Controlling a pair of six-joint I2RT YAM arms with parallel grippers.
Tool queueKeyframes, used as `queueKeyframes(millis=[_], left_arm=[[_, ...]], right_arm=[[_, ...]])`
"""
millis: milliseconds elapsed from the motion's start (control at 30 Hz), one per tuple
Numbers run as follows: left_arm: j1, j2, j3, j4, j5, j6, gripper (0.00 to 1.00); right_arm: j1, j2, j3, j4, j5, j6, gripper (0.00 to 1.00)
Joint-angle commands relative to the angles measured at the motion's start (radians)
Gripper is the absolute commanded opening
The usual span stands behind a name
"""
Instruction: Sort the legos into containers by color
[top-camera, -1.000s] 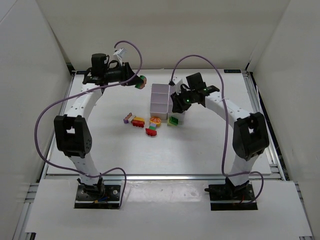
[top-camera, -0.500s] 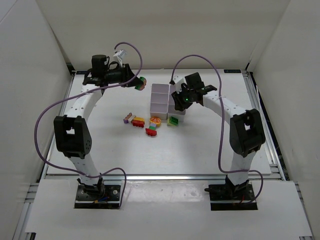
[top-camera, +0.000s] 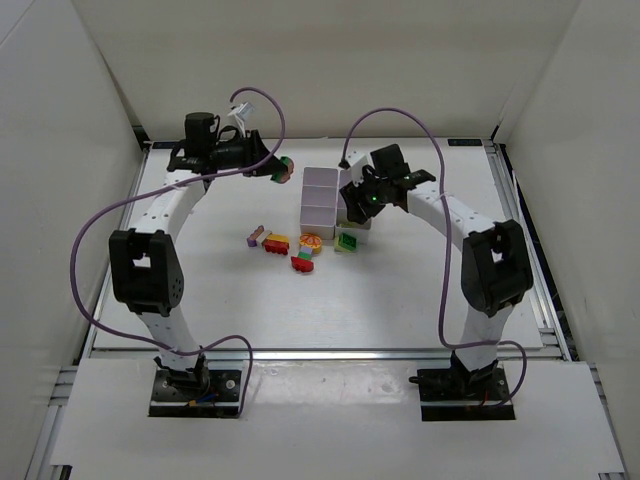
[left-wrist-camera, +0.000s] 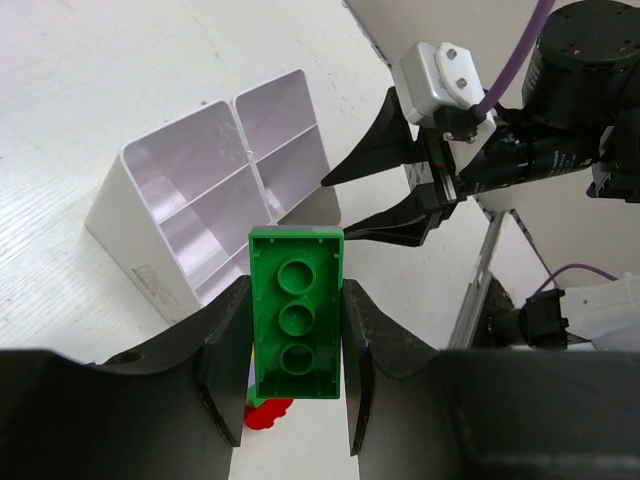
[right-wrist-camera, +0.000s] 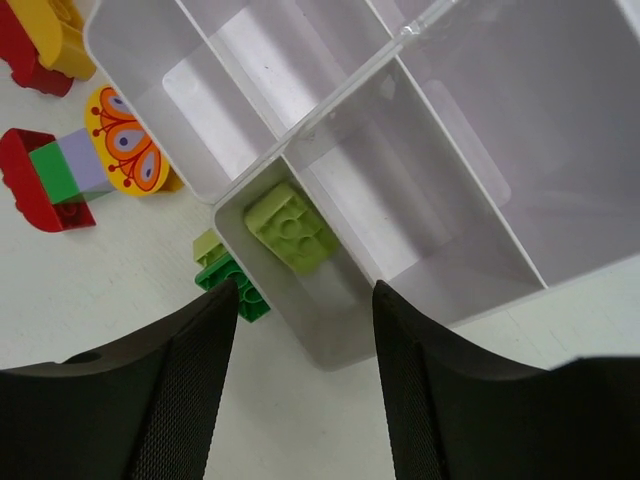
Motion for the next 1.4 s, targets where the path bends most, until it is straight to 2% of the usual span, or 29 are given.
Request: queueKeyframes(millis=[0,67,133,233,333,433,567,833,1000,1367], left_arm=[[-0.014,-0.022,-0.021,0.070,0.078,-0.026,0.10],[-0.025,-0.030,-0.039,0.127,0.135,-0.077,0.10],[-0.054,-0.042,-0.065,0.156,0.175,-0.116,0.10],[-0.083,-0.056,-0.086,0.224,0.201,-0.150,0.10],[-0.089,-0.054,-0.087,0.297,0.232,-0.199,0.10],[-0.091,-0.034,-0.081,0.382,0.299,-0.290,0.10],[-0.098,-0.010,-0.089,0.532,0.382,-0.463,0.10],[-0.110,0.015,-0.093,0.669,0.473,-0.566,0.10],[-0.110,0.038,-0.087,0.678,0.505,-0.583,0.10],[-0.127,0.048,-0.084,0.686,0.525,-0.583,0.10]], right_arm=[[0.003,-0.094,-0.009,0.031,-0.039,-0.023,0.60],[0.001,-0.134,-0.002,0.037,-0.080,0.003,0.59],[0.000,-0.194,-0.015,0.077,-0.192,0.032,0.60],[-0.010,-0.263,-0.108,0.244,-0.387,0.131,0.65],[-0.019,-0.255,-0.145,0.327,-0.571,0.233,0.70],[-0.028,-0.252,-0.194,0.461,-0.677,0.371,0.72],[-0.028,-0.239,-0.197,0.546,-0.729,0.417,0.72],[-0.037,-0.193,-0.125,0.574,-0.814,0.446,0.71],[-0.037,-0.183,-0.111,0.657,-0.866,0.529,0.71],[-0.034,-0.163,-0.070,0.732,-0.855,0.635,0.71]])
